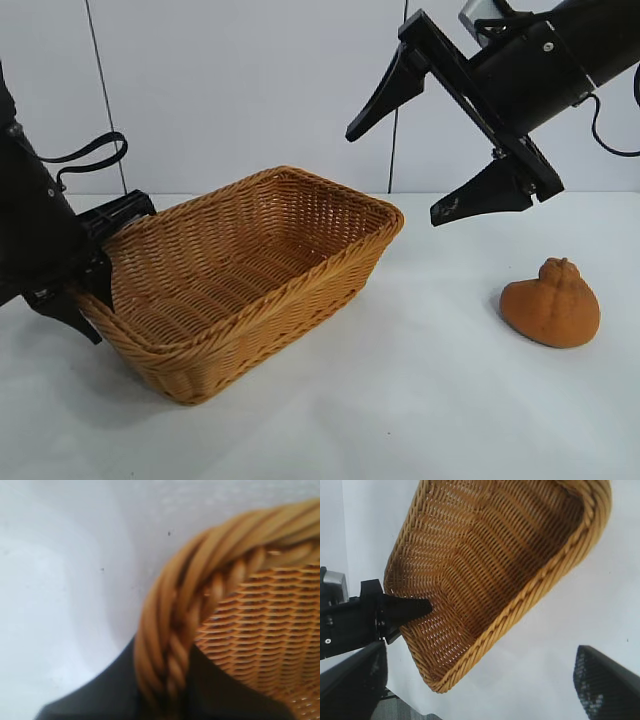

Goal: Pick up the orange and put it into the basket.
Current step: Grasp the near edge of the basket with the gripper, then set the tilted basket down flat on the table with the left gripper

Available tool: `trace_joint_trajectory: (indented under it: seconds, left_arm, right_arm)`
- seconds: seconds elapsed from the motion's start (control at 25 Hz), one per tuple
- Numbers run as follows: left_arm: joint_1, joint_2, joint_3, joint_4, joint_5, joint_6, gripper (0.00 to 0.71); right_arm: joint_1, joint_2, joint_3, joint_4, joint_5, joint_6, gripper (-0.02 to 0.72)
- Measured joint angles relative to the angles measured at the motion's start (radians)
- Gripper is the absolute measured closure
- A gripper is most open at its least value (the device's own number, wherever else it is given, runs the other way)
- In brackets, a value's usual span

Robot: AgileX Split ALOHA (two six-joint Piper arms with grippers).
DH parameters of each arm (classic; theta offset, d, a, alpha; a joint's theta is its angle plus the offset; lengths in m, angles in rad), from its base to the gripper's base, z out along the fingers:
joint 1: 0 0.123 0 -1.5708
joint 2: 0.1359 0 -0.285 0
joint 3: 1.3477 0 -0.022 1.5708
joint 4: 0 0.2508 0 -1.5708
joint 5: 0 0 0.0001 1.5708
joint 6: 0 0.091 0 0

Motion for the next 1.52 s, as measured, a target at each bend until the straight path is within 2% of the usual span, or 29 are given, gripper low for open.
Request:
trace_joint_trajectory:
  seconds: [0.2, 0.36, 0.48, 0.76, 1.04, 1.24, 1.52]
  left_arm:
    - [0.001, 0.001, -0.064, 0.002, 0.04, 0.022, 0.623]
    - [0.03, 0.039, -0.178, 0.005, 0.122, 0.098, 0.623]
    - [0.048, 0.108, -0.29, 0.008, 0.206, 0.185, 0.623]
    - [0.049, 0.191, -0.492, -0.001, 0.384, 0.501, 0.623]
    - [0.049, 0.192, -0.523, -0.007, 0.454, 0.617, 0.623]
    - [0.049, 0.203, -0.526, -0.04, 0.451, 0.644, 0.623]
    - [0.049, 0.301, -0.526, -0.096, 0.415, 0.701, 0.623]
  right_arm:
    - [0.0, 0.0, 0.0, 0.0, 0.001, 0.0, 0.01]
    - [0.0, 0.0, 0.0, 0.0, 0.002, 0.0, 0.01]
    - [0.0, 0.0, 0.0, 0.0, 0.004, 0.001, 0.01]
    - [0.0, 0.0, 0.0, 0.0, 0.017, 0.001, 0.01]
    - [0.0, 0.0, 0.0, 0.0, 0.02, 0.002, 0.01]
    - [0.0, 0.0, 0.0, 0.0, 0.021, 0.002, 0.01]
    - [0.0, 0.0, 0.0, 0.0, 0.021, 0.005, 0.01]
